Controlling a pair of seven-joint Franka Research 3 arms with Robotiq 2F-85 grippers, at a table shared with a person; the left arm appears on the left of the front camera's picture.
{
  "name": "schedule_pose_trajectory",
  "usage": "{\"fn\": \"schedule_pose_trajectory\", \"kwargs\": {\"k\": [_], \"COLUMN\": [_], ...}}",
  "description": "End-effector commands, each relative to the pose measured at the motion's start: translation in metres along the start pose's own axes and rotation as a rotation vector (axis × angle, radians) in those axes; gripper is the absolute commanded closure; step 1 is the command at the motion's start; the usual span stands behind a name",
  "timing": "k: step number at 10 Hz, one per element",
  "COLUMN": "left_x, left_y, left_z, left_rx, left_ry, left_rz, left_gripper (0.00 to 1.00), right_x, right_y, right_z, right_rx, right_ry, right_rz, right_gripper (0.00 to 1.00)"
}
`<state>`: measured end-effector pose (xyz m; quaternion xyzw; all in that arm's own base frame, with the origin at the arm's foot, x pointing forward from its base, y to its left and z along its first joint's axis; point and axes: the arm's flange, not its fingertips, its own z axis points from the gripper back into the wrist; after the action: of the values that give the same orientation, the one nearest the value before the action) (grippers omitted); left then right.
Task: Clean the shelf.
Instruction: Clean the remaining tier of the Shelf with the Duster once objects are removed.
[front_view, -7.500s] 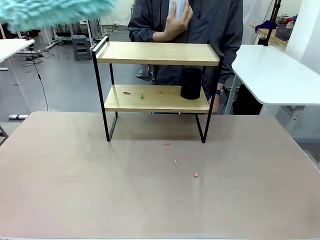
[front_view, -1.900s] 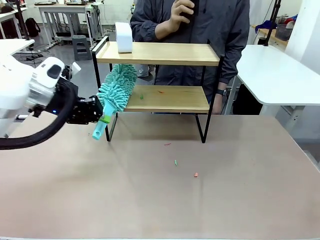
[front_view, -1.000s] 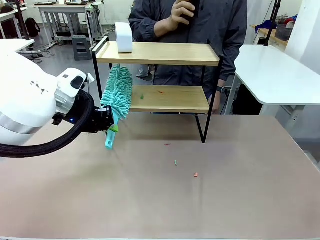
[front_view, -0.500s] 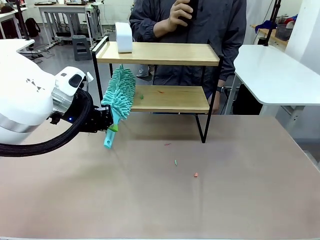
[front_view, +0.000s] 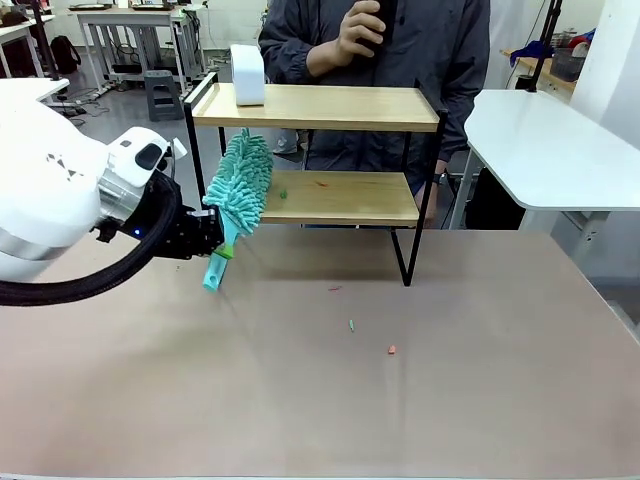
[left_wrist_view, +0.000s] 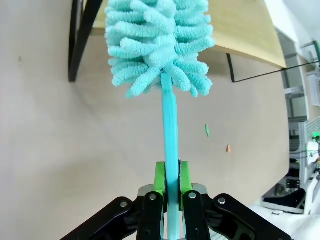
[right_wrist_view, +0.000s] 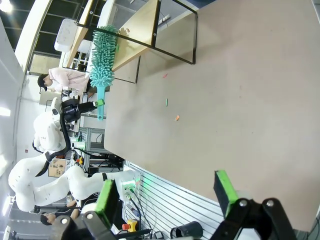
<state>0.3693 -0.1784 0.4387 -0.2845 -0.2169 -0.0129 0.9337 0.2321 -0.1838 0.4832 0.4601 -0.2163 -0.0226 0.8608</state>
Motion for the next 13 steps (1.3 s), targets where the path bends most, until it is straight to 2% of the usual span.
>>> {"fn": "schedule_pose_trajectory", "kwargs": {"k": [1,5,7,9,13], "left_x": [0.022,0.039,0.044,0.054,0.081], "left_y": [-0.009,-0.014,-0.018,-0.03,-0.068], "left_z": [0.016,0.006,0.007,0.003,-0.034], "left_rx": [0.026,0.041,0.01,-0.012,-0.006], "left_ry": [0.024,0.153,0.178,0.223,0.328], "left_rz": [0.011,0.067,0.088,0.055,-0.085], "left_gripper": [0.88,0.88,0.88,0.88,0.88], "right_x": [0.002,0.002,0.002,0.002,0.002], "right_y": [0.001,0.001,0.001,0.001,0.001], "right_z": [0.0,0.0,0.0,0.0,0.0], "right_rx": [0.02,0.02,0.02,0.02,0.02], "right_ry": [-0.014,-0.014,-0.014,-0.014,-0.014], "right_rz": [0.024,0.024,0.024,0.024,0.024], "right_gripper": [0.0,0.0,0.0,0.0,0.0]}}
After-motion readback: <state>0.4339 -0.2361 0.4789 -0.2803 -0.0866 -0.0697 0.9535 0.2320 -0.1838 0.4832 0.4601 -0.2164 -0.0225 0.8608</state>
